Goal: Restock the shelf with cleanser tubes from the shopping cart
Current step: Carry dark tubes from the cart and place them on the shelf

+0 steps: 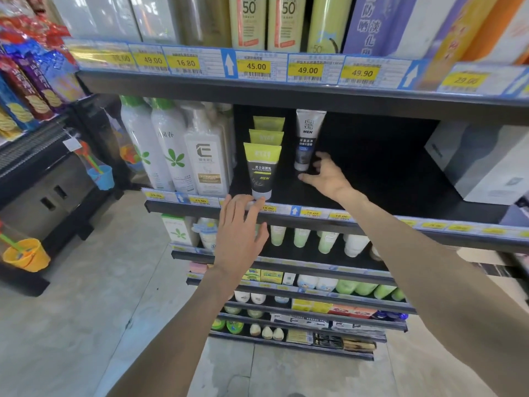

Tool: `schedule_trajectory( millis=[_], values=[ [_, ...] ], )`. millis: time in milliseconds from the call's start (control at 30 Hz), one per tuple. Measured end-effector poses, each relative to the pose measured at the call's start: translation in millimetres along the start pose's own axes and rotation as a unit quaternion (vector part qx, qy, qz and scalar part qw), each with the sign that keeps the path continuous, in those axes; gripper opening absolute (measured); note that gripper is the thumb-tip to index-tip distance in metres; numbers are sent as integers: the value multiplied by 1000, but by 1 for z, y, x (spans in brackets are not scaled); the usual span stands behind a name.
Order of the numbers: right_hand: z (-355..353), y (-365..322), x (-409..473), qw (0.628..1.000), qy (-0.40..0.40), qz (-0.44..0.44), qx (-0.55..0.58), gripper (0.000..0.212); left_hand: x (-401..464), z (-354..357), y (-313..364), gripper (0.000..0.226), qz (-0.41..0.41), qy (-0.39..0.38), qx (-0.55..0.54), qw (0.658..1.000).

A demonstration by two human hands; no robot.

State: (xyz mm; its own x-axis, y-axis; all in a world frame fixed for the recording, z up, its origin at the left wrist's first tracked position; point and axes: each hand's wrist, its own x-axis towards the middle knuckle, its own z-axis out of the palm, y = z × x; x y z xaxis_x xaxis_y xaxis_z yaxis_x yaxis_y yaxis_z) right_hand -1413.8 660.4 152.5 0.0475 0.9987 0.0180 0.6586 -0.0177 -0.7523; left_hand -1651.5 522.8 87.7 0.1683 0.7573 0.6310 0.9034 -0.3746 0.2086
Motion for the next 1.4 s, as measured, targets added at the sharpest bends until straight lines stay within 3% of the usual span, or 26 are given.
schedule_trajectory(
  millis=[200, 400, 667, 1067, 1400],
  values=[
    [-29, 1, -63, 997, -23, -30, -61, 86, 4, -10, 3, 48, 13, -42, 23, 999],
    [-59, 18, -138, 990, 46, -41, -126, 83, 2, -13, 44, 53, 45, -49, -38, 997],
    [-112, 95, -233, 965, 119, -42, -229, 84, -15, 0, 148, 59, 112, -130, -30, 985],
    [-238, 283, -411, 936, 124, 62, -322, 94, -85, 52, 401, 63, 215, -207, -74, 951],
    [-357, 425, -594, 901, 181, 221, -327, 96, -162, 103, 638, 58, 337, -254, -167, 891]
  ],
)
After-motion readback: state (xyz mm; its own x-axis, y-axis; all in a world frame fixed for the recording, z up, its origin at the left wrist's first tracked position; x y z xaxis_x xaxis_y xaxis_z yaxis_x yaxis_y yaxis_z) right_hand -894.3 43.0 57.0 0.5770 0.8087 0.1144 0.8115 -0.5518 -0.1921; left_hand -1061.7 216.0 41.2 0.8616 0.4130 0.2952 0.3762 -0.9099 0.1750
